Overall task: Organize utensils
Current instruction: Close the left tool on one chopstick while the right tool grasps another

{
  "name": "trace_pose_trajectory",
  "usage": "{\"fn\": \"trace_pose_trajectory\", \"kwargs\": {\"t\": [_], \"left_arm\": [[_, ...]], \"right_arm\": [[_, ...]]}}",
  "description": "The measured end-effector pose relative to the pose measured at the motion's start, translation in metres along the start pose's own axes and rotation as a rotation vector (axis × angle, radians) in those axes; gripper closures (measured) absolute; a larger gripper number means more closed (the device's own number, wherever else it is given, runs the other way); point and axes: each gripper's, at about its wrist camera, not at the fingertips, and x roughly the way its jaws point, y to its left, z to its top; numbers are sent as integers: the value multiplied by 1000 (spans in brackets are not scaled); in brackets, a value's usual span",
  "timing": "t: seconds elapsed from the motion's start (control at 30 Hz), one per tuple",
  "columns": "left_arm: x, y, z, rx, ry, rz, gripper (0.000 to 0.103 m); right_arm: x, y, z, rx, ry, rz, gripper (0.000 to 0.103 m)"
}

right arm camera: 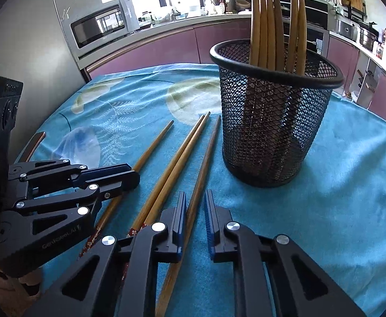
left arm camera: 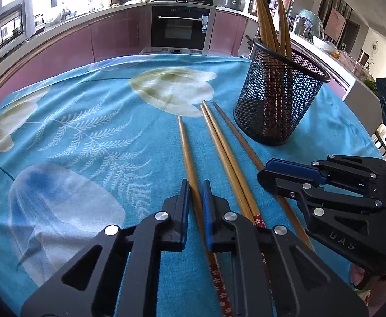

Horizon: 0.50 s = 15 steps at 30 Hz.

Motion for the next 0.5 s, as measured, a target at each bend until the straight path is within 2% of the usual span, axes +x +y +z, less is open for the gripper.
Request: {"fn": "trace_pose_trajectory", "kwargs": {"t": [0.33,0.5], "left_arm": [[-9,3,-5,-30,-8,-20,95],[-15,-4,-8,-8,-13,-64,95]], "right_arm": [[-15,-8,-4,58,-41,28,97],[-21,-4,-6,40,-46,62,97]]}}
